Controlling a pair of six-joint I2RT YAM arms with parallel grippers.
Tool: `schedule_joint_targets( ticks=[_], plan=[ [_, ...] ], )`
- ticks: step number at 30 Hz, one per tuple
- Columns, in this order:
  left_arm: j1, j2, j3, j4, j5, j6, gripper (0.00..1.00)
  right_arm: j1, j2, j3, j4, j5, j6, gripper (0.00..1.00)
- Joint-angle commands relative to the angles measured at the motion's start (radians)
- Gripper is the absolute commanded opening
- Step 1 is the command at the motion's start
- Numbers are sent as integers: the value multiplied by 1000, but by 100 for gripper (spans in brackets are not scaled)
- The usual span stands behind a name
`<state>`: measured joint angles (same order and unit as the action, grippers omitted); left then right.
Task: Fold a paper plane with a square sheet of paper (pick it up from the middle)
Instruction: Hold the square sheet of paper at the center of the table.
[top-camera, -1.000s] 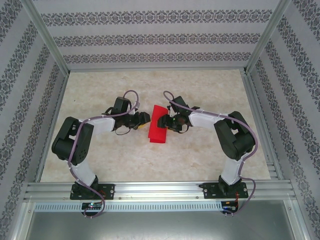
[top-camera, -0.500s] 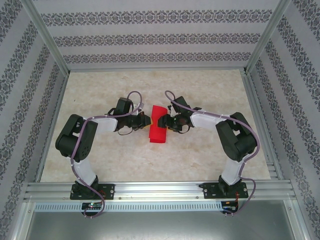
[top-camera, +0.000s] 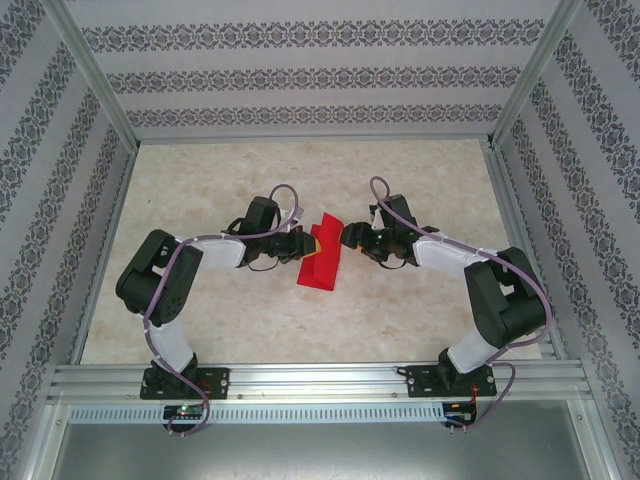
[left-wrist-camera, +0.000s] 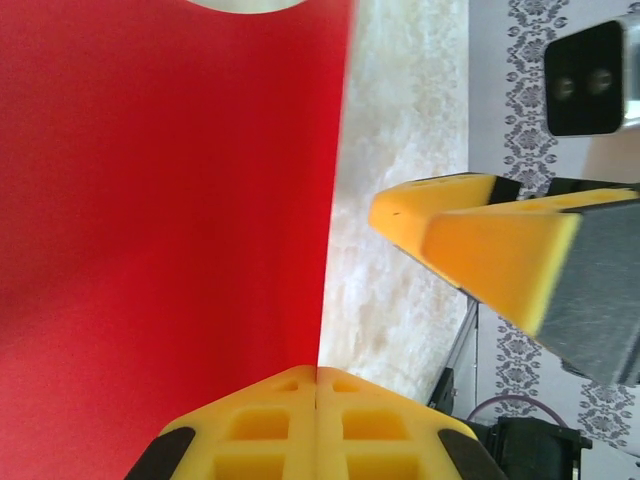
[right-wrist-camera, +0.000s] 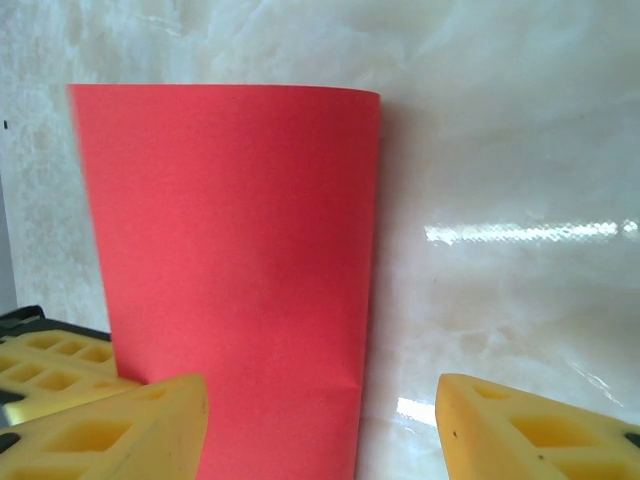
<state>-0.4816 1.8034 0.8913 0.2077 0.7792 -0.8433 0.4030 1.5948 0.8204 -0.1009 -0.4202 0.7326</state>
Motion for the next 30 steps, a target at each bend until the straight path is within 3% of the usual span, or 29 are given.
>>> schedule_joint_targets(
  ticks=[1,10,18,23,30],
  plan=[
    [-22,18,29,80,8,-36,0,-10,-19,-19,65,2,29,62],
    [-40,-10,42,95,14,-44,0,-30,-26,-49,57,32,53,59],
    [-43,24,76,-97,-98,54,0,-26,-9,-39,76,-27,43,61],
    [-43,50,127,-259,-194,135,0,17,70,39,10,-71,1,63],
    [-42,67,158,-355,-273,178,0,56,175,137,-50,-72,-7,61]
  ],
)
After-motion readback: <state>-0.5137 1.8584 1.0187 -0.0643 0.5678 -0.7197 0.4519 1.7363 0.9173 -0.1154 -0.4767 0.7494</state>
